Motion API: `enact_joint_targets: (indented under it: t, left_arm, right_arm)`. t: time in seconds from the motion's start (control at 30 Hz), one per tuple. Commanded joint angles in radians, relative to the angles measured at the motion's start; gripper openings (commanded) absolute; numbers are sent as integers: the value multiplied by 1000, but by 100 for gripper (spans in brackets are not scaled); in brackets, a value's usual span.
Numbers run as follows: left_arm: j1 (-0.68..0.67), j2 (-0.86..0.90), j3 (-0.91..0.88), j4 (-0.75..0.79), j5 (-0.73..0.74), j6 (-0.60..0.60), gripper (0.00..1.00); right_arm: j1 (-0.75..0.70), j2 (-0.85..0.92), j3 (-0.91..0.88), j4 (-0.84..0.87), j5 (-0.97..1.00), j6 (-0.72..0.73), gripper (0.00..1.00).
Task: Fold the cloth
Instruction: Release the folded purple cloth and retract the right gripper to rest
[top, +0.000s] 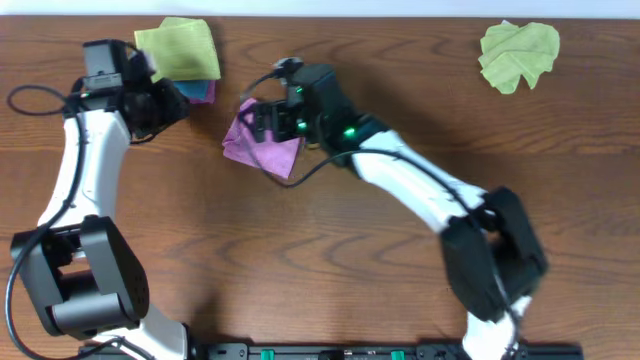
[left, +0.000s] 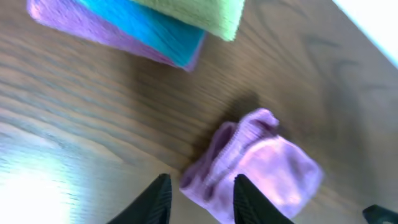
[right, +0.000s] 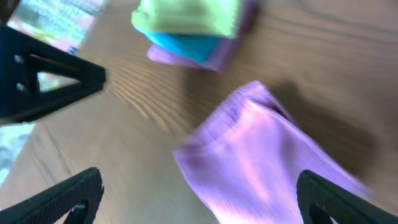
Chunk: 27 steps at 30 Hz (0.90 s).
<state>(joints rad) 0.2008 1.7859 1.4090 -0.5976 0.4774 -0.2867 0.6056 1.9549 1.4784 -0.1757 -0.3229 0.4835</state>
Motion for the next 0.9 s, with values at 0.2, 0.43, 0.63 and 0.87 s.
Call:
enact_joint_targets:
  t: [0.2, 0.43, 0.63, 0.87]
  left_arm:
    - [26, -23, -54, -93, 206, -10, 27]
    - [29, -23, -243, 11, 270, -97, 27]
    - [29, -23, -382, 185, 307, -200, 37]
    - [25, -23, -527, 400, 306, -305, 72]
  right_arm:
    - [-104, -347, -9, -446, 63, -295, 99]
    - [-175, -585, -202, -491, 72, -303, 99]
    - [-306, -878, -501, -470, 34, -225, 99]
    - [-445, -1155, -698, -472, -30, -158, 99]
